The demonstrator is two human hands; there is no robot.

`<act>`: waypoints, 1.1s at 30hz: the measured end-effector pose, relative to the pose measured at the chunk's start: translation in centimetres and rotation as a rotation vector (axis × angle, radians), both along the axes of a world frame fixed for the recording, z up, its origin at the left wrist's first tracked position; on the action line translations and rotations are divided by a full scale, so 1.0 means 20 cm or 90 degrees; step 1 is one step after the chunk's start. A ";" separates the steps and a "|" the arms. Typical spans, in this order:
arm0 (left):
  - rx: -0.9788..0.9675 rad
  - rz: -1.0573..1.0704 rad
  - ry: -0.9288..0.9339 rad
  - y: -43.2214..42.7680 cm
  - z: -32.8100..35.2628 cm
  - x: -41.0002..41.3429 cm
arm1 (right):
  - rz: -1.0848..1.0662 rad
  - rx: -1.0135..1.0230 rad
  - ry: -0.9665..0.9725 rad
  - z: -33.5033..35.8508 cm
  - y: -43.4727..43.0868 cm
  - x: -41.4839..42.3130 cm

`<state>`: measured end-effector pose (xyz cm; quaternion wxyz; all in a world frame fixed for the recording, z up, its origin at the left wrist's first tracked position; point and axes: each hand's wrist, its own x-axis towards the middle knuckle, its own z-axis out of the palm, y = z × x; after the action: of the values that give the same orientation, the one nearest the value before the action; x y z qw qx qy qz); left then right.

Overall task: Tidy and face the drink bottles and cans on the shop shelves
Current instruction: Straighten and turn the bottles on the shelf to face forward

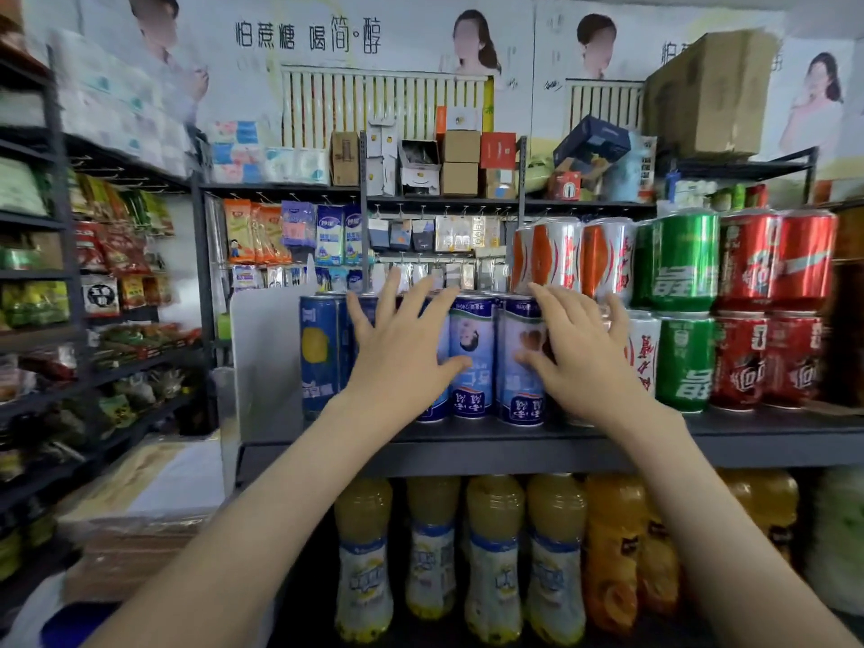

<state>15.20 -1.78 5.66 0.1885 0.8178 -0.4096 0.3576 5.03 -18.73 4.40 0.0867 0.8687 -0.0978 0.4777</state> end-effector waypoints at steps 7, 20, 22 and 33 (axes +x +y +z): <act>-0.005 0.052 -0.006 -0.25 0.02 -0.02 | 0.028 -0.053 0.098 0.14 -0.09 0.02; -0.073 0.075 -0.050 -0.33 0.00 -0.05 | 0.014 -0.110 0.080 0.14 -0.16 0.04; -0.069 0.084 -0.058 -0.33 0.00 -0.06 | 0.022 -0.110 0.066 0.13 -0.16 0.03; -0.332 0.020 -0.084 -0.43 -0.29 -0.26 | 0.174 0.222 -0.106 -0.15 -0.30 -0.20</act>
<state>9.94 -10.43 -0.05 0.3605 0.7226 -0.3022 0.5065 1.02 -24.83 1.40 -0.1387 0.8332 -0.0672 0.5311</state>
